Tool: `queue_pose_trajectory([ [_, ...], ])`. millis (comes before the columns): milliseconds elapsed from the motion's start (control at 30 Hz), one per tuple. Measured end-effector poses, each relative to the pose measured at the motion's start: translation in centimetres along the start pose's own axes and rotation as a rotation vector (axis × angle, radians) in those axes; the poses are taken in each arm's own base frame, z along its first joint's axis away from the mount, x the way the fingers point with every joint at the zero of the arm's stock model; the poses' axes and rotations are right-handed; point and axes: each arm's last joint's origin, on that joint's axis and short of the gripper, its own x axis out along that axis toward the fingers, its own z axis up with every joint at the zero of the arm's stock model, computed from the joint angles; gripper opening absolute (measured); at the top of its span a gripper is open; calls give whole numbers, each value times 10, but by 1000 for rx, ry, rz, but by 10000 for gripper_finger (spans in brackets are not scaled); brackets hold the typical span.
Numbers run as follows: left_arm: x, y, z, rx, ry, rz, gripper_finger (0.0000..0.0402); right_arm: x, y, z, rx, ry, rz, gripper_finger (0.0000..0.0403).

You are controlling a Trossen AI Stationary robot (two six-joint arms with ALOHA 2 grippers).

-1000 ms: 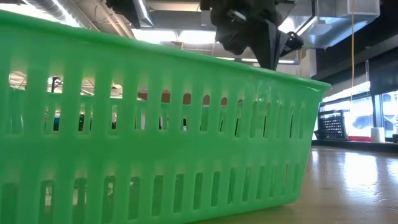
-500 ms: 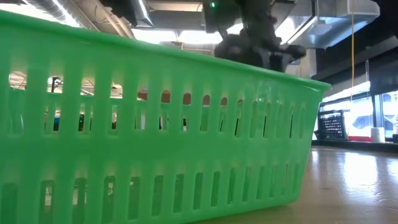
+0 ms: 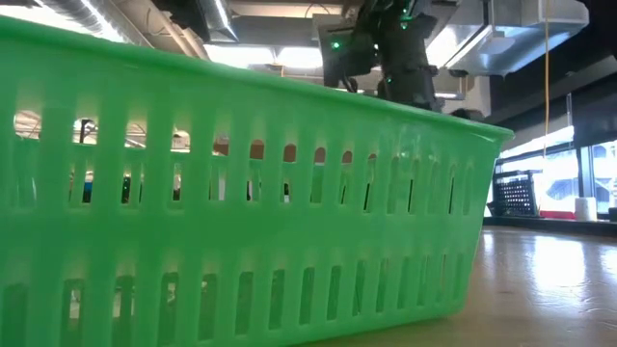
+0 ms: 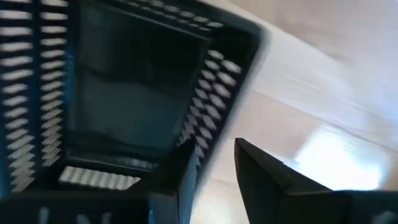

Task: Stack baskets on shelf by color
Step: Stack the black bin on top of the other bins on the shelf

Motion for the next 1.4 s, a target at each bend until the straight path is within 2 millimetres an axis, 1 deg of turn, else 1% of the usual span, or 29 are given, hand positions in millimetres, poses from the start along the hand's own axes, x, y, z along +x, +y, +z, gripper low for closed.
queue_pose_trajectory([
  [167,0,0,0,0,4,15,60,11,5,3,-8,-26,79,109],
  [367,0,1,0,1,8,23,60,29,0,8,1,-26,97,104],
  [433,0,1,0,0,8,23,60,31,0,9,1,4,119,85],
  [467,0,1,0,0,8,23,60,31,1,10,-3,10,135,70],
  [533,0,1,0,1,8,23,60,29,4,11,-29,14,175,26],
  [567,0,1,0,1,8,23,60,26,5,12,-41,29,193,14],
  [667,0,1,0,0,8,25,60,16,11,12,-73,85,269,8],
  [767,0,1,0,4,9,25,60,-3,20,12,-130,115,351,4],
  [833,0,1,-1,4,20,45,60,-22,27,13,-167,123,429,3],
  [933,0,2,-2,23,47,81,60,-54,33,13,-198,82,478,3],
  [1033,0,2,-2,87,54,87,60,-89,33,16,-182,-17,493,2],
  [1100,-2,2,-2,111,51,87,60,-112,29,18,-136,-91,478,2],
  [1200,-7,0,-5,133,52,87,60,-147,26,21,-56,-219,527,2],
  [1300,-14,-2,-7,136,41,92,60,-175,21,23,23,-363,562,1],
  [1400,-22,-4,-9,138,22,104,60,-193,14,27,111,-491,572,1],
])
